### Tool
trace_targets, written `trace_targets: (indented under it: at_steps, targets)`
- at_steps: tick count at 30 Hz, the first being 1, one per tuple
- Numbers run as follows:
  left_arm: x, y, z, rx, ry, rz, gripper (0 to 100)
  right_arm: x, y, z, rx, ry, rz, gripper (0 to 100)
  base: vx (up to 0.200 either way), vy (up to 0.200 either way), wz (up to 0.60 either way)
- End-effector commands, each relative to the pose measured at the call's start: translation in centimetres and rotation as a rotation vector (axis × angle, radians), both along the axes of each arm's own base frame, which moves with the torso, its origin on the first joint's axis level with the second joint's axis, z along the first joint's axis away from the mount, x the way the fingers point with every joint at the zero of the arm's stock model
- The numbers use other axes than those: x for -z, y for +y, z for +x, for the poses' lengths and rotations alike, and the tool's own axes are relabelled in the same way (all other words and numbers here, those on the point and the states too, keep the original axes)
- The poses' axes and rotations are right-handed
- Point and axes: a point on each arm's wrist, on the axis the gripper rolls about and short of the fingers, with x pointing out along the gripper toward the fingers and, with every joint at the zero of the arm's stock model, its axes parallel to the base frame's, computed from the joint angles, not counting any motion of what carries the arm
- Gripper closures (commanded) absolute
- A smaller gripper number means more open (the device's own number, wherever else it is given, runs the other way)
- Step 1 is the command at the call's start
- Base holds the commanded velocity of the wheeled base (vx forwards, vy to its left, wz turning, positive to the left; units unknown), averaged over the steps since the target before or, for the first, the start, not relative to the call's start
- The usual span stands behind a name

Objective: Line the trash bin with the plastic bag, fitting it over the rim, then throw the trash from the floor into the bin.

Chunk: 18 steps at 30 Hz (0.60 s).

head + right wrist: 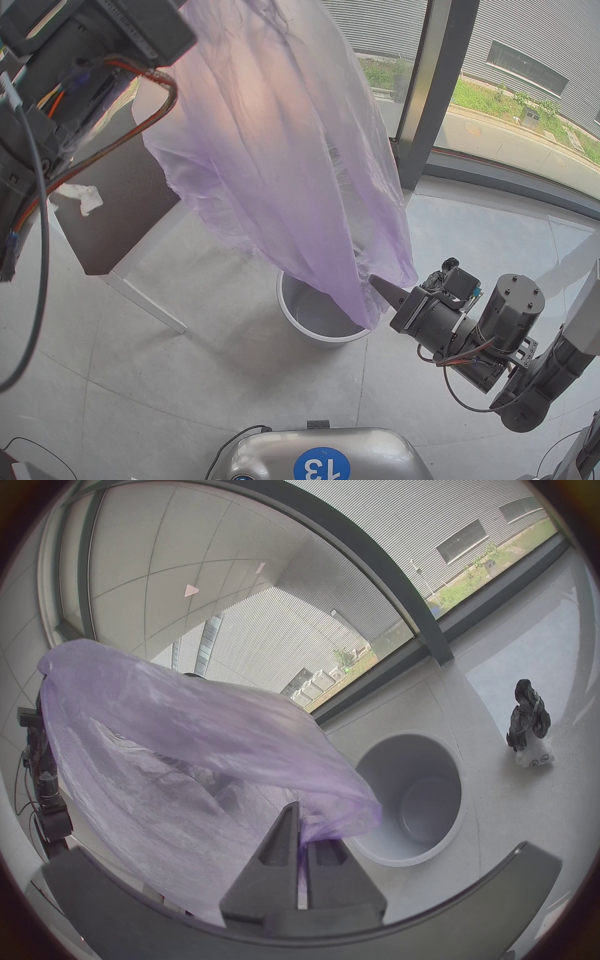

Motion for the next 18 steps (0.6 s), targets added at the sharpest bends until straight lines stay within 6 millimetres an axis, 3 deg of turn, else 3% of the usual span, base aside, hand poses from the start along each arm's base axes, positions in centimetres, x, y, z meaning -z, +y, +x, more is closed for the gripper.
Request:
trace_targets:
  at_steps: [1, 9, 18]
  targets:
    - [0.6, 1.3, 0.0, -0.038, 0.003, 0.001, 100, -1.1, -0.6, -0.6, 0.004, -0.040, -0.007, 100, 0.000, 0.000, 0.00]
    - [2.2, 4.1, -0.7, -0.108, 0.031, 0.024, 100, -1.9, -1.3, -1.5, 0.014, -0.112, -0.075, 100, 0.000, 0.000, 0.00]
    - [4.1, 5.5, -0.3, -0.183, 0.079, 0.066, 100, -3.7, -2.1, -2.9, 0.014, -0.178, -0.068, 100, 0.000, 0.000, 0.00]
